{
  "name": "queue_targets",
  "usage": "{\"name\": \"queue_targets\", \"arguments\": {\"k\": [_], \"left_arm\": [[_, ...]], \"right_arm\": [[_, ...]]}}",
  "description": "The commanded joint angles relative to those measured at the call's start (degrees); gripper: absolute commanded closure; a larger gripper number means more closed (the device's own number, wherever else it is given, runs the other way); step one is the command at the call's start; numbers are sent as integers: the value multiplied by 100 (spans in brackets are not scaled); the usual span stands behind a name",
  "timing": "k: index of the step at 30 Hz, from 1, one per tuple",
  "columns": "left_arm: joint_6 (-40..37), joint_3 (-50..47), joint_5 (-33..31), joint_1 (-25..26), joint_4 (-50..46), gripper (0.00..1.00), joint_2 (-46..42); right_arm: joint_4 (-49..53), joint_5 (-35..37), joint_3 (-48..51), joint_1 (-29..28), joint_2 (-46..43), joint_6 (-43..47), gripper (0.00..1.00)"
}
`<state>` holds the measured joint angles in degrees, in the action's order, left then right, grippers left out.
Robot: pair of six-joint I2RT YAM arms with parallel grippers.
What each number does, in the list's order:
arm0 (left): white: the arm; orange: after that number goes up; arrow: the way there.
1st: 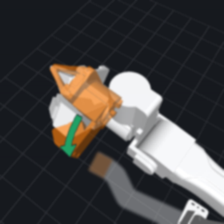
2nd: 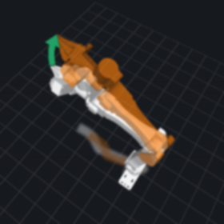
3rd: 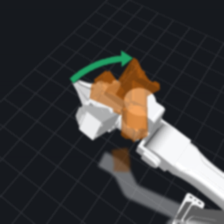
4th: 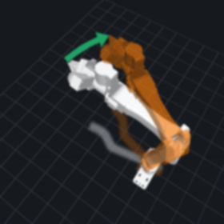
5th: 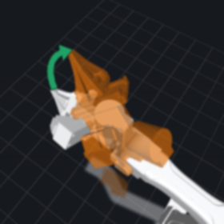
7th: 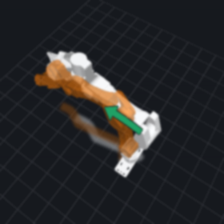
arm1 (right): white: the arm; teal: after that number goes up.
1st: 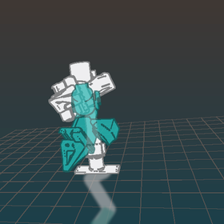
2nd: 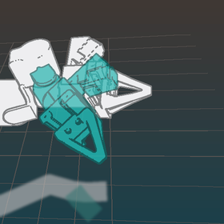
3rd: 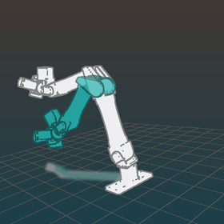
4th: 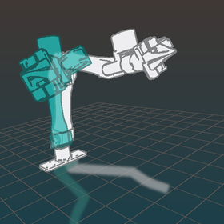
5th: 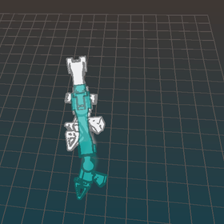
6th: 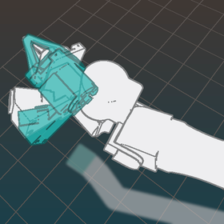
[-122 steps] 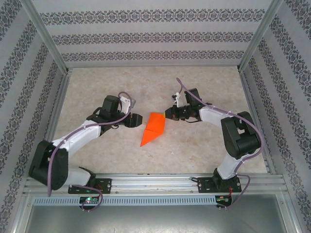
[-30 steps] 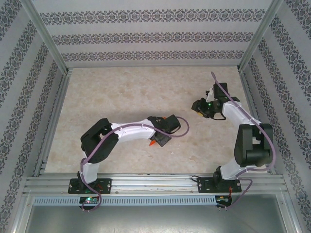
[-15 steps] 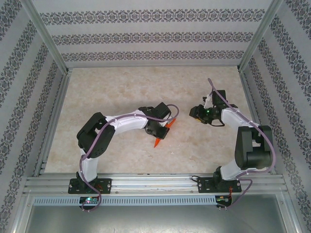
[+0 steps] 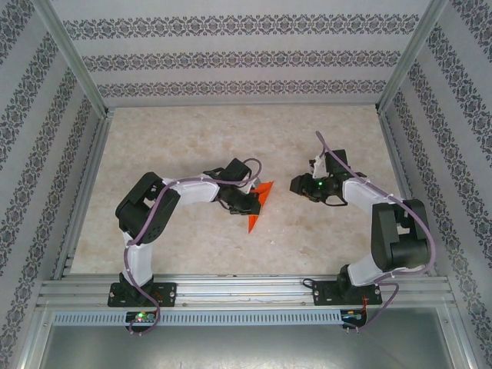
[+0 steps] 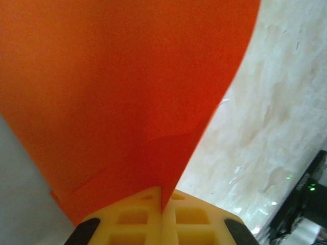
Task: Fold a paper plane with a square sheet of paper (fold left side to right side)
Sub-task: Fold the wing for the fifth time at the center of the table.
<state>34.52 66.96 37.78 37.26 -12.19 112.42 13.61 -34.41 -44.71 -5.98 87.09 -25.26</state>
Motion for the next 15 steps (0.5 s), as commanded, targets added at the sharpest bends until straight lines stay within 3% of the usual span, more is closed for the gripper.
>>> {"name": "queue_targets", "arguments": {"k": [1, 15], "left_arm": [[507, -154, 489, -122, 827, 100, -185], [1457, -758, 1006, -428, 2387, 100, -160]], "right_arm": [[-500, -135, 261, -144, -214, -138, 56], [-2335, -19, 881, -918, -78, -1384, 56]]}}
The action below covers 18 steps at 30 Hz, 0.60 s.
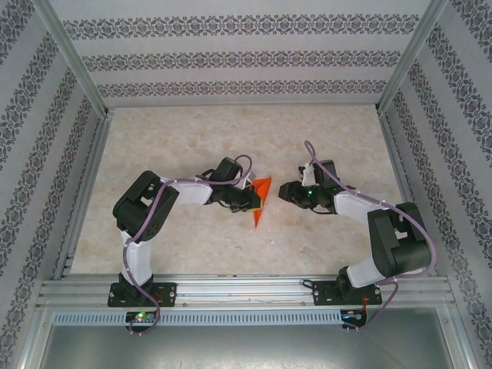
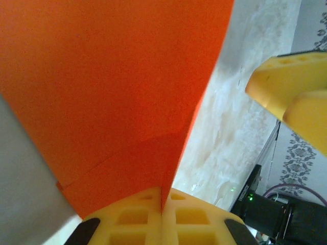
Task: Fold a paper plane with a square sheet of paper (fold left side to right side)
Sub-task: Fold the wing for the fifth time at the center of the table.
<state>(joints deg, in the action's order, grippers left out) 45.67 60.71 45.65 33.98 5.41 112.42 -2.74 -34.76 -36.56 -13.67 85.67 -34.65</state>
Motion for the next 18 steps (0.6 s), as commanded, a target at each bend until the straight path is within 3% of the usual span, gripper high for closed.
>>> {"name": "queue_targets", "arguments": {"k": [1, 18], "left_arm": [[415, -168, 263, -118, 752, 100, -142], [829, -404, 525, -207, 1446, 100, 79]], "right_arm": [[-778, 62, 53, -225, 109, -523, 56], [-1562, 372, -200, -654, 885, -1213, 56]]}}
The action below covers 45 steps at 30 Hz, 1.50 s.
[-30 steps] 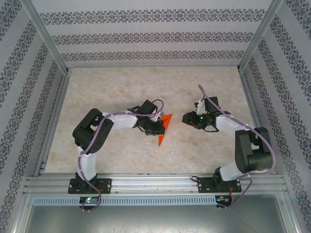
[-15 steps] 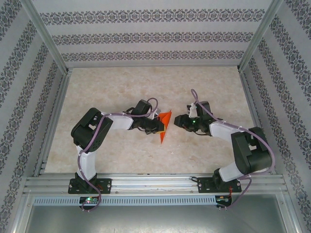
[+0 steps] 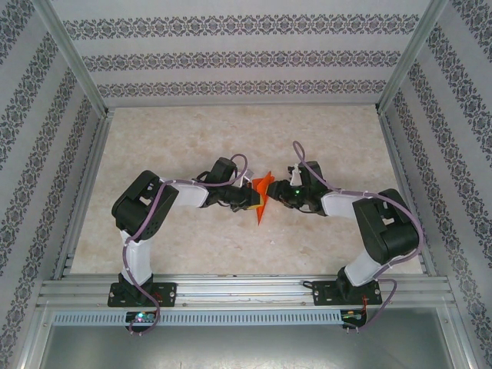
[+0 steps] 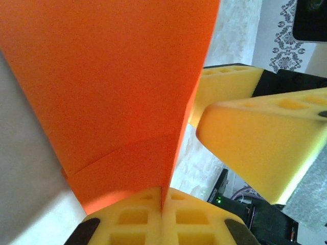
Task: Fold a paper plane with a square sheet of paper (fold left side to right side)
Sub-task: Fold the wing for the fifth time at the center of the table.
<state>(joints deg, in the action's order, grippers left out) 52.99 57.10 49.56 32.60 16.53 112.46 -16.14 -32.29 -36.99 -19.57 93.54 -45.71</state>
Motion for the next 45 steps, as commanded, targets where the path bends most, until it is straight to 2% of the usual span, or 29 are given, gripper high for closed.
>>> {"name": "queue_targets", "arguments": {"k": [1, 8, 11, 33, 45], "left_arm": [[99, -45, 139, -69, 329, 100, 82], [110, -1, 171, -65, 338, 100, 161], [142, -3, 178, -66, 376, 100, 201], [207, 14, 179, -69, 482, 100, 337], [273, -35, 168, -66, 587, 97, 399]], "right_arm": [[-223, 135, -174, -64, 124, -118, 56], [-249, 151, -268, -77, 245, -131, 57], [-243, 127, -325, -83, 320, -131, 61], [-179, 206, -590, -161, 691, -104, 60], [401, 468, -804, -293, 870, 97, 60]]}}
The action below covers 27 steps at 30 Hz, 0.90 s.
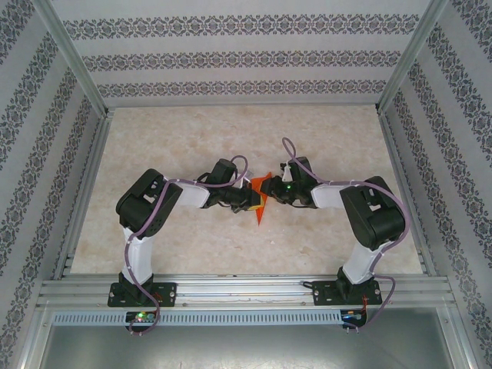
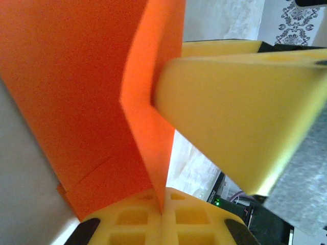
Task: Fold a paper plane with a square sheet of paper (fold left side to right side)
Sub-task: Fold the wing for the fifth time at the center of the table.
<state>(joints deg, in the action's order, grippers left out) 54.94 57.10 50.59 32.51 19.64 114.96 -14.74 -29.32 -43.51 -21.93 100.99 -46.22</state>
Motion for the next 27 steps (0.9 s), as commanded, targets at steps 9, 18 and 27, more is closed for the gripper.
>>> {"name": "queue_targets", "arguments": {"k": [9, 18, 27], "left_arm": [[40, -72, 6, -61, 212, 84, 120], [-276, -94, -145, -160, -286, 72, -262], [-455, -2, -222, -319, -566, 63, -314]], "right_arm": [[941, 458, -378, -143, 300, 392, 61], [956, 454, -343, -145, 358, 403, 61], [965, 436, -369, -145, 386, 394, 61]]}}
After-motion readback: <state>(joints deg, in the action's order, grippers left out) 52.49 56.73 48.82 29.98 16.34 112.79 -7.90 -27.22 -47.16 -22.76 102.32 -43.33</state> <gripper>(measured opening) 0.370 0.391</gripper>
